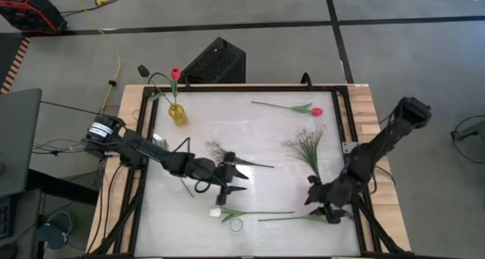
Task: Sort flowers into vase by color
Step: Put the black tulip into the yellow vase
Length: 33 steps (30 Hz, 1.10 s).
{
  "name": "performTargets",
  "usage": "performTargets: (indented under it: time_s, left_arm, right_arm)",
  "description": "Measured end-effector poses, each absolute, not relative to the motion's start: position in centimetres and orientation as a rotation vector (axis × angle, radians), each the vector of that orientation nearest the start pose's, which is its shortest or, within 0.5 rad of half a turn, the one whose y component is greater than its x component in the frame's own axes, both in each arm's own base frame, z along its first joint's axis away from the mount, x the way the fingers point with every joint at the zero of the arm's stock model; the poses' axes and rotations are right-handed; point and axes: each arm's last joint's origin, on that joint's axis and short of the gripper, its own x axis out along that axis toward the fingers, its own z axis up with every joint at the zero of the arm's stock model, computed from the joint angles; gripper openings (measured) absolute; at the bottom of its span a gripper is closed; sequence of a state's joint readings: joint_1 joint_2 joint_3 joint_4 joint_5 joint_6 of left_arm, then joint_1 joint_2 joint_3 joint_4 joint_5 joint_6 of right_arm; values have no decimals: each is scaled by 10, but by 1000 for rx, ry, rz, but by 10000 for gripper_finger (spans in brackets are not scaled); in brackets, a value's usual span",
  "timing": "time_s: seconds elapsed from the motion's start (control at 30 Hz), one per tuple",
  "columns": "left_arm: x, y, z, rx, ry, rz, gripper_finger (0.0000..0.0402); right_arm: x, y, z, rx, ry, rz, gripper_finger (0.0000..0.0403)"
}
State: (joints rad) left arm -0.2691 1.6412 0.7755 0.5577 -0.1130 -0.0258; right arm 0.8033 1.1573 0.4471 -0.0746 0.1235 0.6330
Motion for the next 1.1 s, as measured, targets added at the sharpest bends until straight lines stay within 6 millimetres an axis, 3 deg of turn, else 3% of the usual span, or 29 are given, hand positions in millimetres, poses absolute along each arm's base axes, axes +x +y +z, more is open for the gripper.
performTargets:
  time_s: [0.3,0.5,0.63,0.9,1.1]
  left_arm:
    - [340,-89,202,85,324,-157,162]
    - [340,-89,201,80,326,-154,162]
    - [340,-89,201,80,329,-154,162]
    - [339,-89,200,79,337,-154,162]
    - [340,-88,200,60,336,-148,162]
  right_arm:
    - [165,188,130,117,1025,321,214]
    - [175,199,113,109,1069,248,207]
    - [170,202,108,92,1089,199,167]
    - [155,208,105,0,1047,161,20]
    - [155,208,124,-38,1055,212,24]
